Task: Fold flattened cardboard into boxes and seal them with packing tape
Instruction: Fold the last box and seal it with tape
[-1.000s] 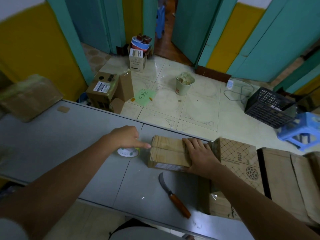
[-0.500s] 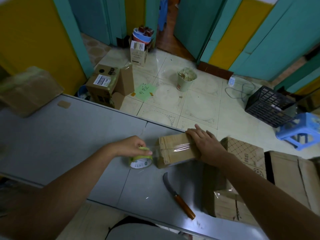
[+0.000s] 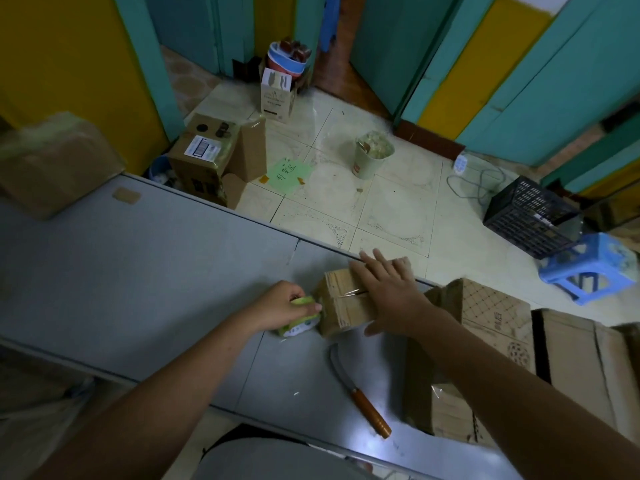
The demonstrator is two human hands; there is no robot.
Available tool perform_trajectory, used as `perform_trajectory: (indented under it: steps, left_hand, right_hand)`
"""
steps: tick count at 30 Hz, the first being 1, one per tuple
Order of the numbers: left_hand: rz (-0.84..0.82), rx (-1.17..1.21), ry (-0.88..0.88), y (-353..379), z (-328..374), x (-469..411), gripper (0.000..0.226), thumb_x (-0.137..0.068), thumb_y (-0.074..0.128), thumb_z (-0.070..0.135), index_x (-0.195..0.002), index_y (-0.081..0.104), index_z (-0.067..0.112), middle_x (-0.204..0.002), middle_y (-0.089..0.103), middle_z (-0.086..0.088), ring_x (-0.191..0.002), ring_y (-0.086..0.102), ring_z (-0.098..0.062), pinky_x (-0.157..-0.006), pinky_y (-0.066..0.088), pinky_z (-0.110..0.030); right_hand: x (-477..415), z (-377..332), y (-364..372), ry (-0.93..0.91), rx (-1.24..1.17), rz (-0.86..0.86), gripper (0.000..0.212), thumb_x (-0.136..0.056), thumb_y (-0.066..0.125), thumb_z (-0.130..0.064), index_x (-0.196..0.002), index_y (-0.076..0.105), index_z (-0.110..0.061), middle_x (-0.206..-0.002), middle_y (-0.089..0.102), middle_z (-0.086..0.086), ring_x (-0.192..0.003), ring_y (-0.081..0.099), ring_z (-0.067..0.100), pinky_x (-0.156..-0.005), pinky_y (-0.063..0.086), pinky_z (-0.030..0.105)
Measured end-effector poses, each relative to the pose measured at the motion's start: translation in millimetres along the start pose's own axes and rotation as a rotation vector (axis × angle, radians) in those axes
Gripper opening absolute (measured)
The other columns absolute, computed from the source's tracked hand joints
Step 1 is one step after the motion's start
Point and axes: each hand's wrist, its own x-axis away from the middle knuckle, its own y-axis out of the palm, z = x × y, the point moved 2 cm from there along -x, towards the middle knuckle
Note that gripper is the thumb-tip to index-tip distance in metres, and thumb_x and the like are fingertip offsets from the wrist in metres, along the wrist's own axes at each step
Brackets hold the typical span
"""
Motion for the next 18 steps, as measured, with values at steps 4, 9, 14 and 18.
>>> perform_trajectory:
  steps: [4,9,14,18]
  left_hand:
    - [-0.010,0.025,-0.009,2.5,-0.1,2.7,0.043,-0.086,0.081,0.059,-0.087,0.069,0.018,-0.081,0.076,-0.002,-0.077,0.076,-0.018,-0.062,0.055,-0.030]
    - [0.034,0.137,-0.007,23.7,3.7,9.3,0.069,-0.083,0.079,0.065,-0.136,0.042,0.043,-0.110,0.064,0.006,-0.099,0.070,-0.017,-0.073,0.054,-0.030]
    - [0.035,0.187,0.103,43.9,12.1,1.4,0.056,-0.100,0.070,0.042,-0.150,0.046,0.045,-0.128,0.072,0.010,-0.101,0.074,-0.005,-0.084,0.058,-0.024]
    - [0.060,0.222,0.107,44.4,12.3,-3.0,0.051,-0.099,0.072,0.033,-0.145,0.055,0.045,-0.115,0.071,0.027,-0.101,0.068,0.008,-0.082,0.052,-0.014]
  right_hand:
    - [-3.9,7.6,-9.9,-0.068,0.085,0.087,0.118,-0.064,0.088,-0.053,-0.160,0.023,-0.031,-0.159,0.036,-0.001,-0.150,0.029,0.024,-0.123,0.019,0.047]
    - [-9.9,26.4,-18.2,-0.155,0.093,0.029,0.116,-0.068,0.091,-0.043,-0.161,0.025,-0.025,-0.167,0.028,0.001,-0.160,0.011,0.029,-0.127,0.014,0.046]
    - [-8.6,20.5,-20.6,-0.108,0.119,-0.036,0.140,-0.064,0.096,-0.045,-0.166,0.002,-0.028,-0.175,-0.005,0.007,-0.161,-0.008,0.031,-0.130,0.004,0.051]
    - [27.9,-6.4,-12.8,-0.034,-0.190,0.071,0.144,-0.065,0.096,-0.044,-0.166,-0.005,-0.036,-0.174,-0.019,0.002,-0.159,-0.021,0.026,-0.128,0.000,0.047]
